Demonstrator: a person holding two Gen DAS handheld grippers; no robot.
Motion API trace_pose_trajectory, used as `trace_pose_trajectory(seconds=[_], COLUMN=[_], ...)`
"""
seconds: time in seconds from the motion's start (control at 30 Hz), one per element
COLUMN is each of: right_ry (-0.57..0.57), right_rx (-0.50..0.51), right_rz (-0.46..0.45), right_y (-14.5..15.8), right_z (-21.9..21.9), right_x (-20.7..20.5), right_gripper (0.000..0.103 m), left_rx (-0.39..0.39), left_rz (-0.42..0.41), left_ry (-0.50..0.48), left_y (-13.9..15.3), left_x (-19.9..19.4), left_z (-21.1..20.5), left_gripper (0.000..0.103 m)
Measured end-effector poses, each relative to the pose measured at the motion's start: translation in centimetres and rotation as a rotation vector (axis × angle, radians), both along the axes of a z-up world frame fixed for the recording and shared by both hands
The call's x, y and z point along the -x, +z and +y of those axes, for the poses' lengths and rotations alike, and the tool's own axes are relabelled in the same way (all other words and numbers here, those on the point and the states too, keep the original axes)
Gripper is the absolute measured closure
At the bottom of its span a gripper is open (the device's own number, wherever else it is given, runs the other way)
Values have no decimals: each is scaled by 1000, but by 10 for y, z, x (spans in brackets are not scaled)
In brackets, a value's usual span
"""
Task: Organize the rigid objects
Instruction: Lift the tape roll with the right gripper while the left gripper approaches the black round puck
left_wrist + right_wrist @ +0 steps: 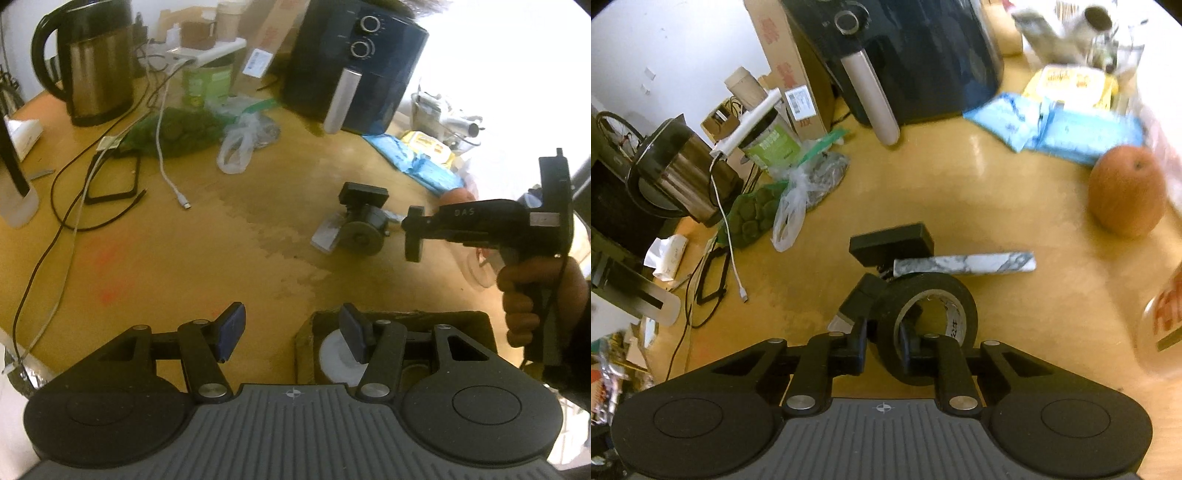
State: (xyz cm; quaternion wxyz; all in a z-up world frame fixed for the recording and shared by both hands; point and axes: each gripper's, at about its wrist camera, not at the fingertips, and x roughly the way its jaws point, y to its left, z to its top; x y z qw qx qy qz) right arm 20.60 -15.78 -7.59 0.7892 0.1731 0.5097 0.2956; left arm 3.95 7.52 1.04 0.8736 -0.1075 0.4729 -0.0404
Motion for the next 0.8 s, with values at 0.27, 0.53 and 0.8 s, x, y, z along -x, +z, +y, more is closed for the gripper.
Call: trace_pose_trajectory(seconds=[0.27, 0.53, 0.8], right_ry=[0, 3, 1], right_rx=[9, 41, 101], right_rz=[-81, -131, -171], right_y=[29, 49, 61], right_z=[-22, -36, -48], right_x=[14, 27, 38], right_gripper=[83, 83, 83], left_rx=[-10, -32, -95], left_rz=[-30, -67, -92], left_ry=[-67, -146, -208], left_y=[7, 13, 12], left_x=[-17, -40, -64], left_z=[-16, -35, -56], left_gripper=[48, 48, 48])
